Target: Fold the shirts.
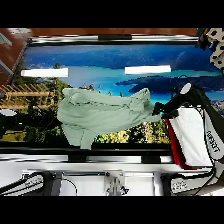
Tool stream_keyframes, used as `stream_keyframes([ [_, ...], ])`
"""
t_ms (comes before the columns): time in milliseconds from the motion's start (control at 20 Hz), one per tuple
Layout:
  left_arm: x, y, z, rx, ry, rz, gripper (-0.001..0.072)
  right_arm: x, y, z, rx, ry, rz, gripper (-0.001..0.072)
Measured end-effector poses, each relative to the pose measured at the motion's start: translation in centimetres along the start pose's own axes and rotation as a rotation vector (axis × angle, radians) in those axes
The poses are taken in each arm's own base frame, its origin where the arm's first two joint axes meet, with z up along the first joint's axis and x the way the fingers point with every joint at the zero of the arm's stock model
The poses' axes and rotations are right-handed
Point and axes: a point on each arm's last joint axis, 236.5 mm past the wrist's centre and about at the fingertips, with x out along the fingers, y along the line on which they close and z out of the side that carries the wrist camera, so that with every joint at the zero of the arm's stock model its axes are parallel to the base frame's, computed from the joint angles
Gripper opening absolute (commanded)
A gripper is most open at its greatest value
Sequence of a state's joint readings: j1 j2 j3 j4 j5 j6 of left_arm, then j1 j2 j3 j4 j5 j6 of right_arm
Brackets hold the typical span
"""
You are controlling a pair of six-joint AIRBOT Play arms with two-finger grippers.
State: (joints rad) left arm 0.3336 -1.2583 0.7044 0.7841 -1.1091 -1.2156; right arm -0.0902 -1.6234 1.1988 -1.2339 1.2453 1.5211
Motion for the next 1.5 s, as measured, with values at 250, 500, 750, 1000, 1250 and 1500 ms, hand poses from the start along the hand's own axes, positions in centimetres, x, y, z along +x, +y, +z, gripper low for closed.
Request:
stream_keyframes([
  [250,-0.3,-0.4,0.4,0.01,-0.01,-0.004,0.0031,0.8,1.6,-0.6,-0.047,0.026,0.0,0.0072],
  [500,-3.0,-3.2,3.0,0.134,-0.062,-0.026,0.003,-2.2,3.6,-0.1,-0.139,-0.026,0.025,0.0071],
  [750,-13.5,-13.5,8.6,0.414,-0.37,-0.086,0.003,-15.0,8.6,3.4,-0.349,-0.37,0.034,0.0072],
  [1000,-36.3,-30.5,6.8,0.781,-1.082,-0.162,0.003,-38.7,15.3,1.0,-0.55,-1.041,-0.005,0.0072],
  [1250,-50.5,-39.1,-6.3,0.958,-1.516,-0.278,0.003,-55.3,18.2,-11.2,-0.635,-1.554,-0.024,0.0072],
  [1500,-51.9,-39.8,-12.8,1.007,-1.556,-0.267,0.003,-58.2,16.9,-19.6,-0.623,-1.655,-0.062,0.0072],
])
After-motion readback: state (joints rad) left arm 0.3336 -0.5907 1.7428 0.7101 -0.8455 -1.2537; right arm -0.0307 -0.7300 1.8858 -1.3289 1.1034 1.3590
